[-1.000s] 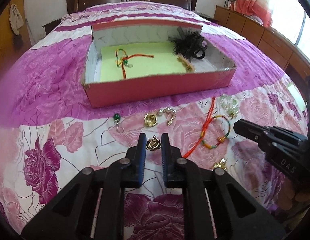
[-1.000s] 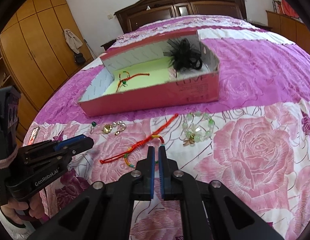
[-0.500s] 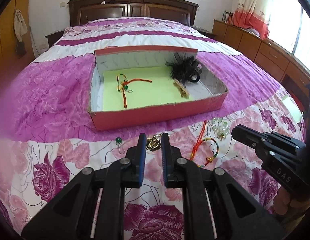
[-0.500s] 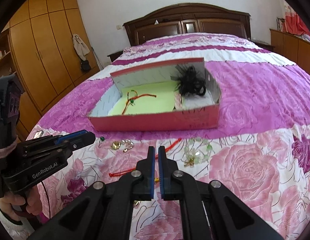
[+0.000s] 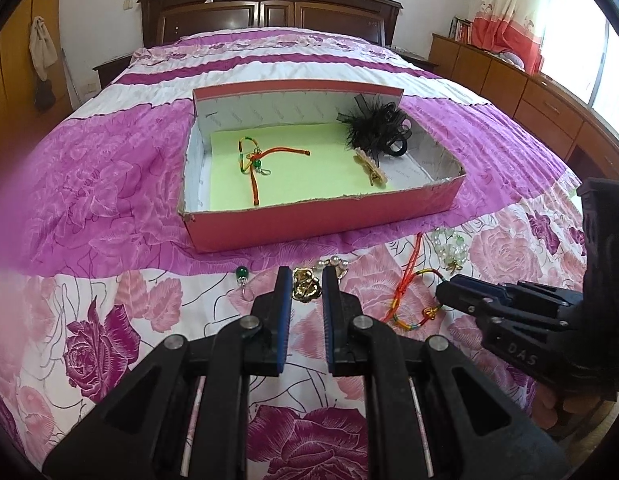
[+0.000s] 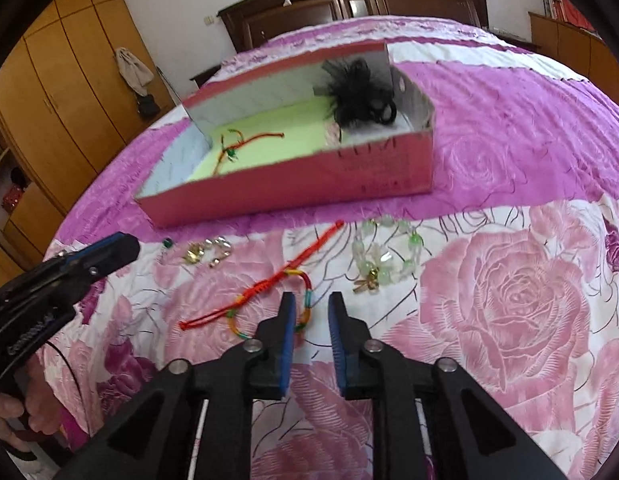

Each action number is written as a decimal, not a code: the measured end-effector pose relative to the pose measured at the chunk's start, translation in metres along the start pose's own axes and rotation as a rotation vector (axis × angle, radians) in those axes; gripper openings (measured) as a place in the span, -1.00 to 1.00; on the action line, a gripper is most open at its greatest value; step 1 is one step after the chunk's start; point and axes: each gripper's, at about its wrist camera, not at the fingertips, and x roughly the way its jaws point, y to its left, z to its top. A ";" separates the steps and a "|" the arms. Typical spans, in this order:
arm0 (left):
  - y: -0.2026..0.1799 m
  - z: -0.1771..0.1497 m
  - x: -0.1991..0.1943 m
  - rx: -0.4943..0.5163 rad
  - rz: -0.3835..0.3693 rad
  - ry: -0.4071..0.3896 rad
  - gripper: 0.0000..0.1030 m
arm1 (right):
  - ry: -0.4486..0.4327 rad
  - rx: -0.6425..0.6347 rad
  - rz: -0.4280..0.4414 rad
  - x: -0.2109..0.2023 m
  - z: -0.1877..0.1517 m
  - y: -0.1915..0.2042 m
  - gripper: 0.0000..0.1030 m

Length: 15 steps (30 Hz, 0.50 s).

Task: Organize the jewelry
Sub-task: 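Carry the red-cord bracelet with the right tool while the left tool carries the gold rose charm into the box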

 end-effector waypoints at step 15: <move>0.000 -0.003 0.005 0.001 0.003 0.012 -0.88 | -0.012 -0.037 0.021 0.006 -0.003 0.006 -0.90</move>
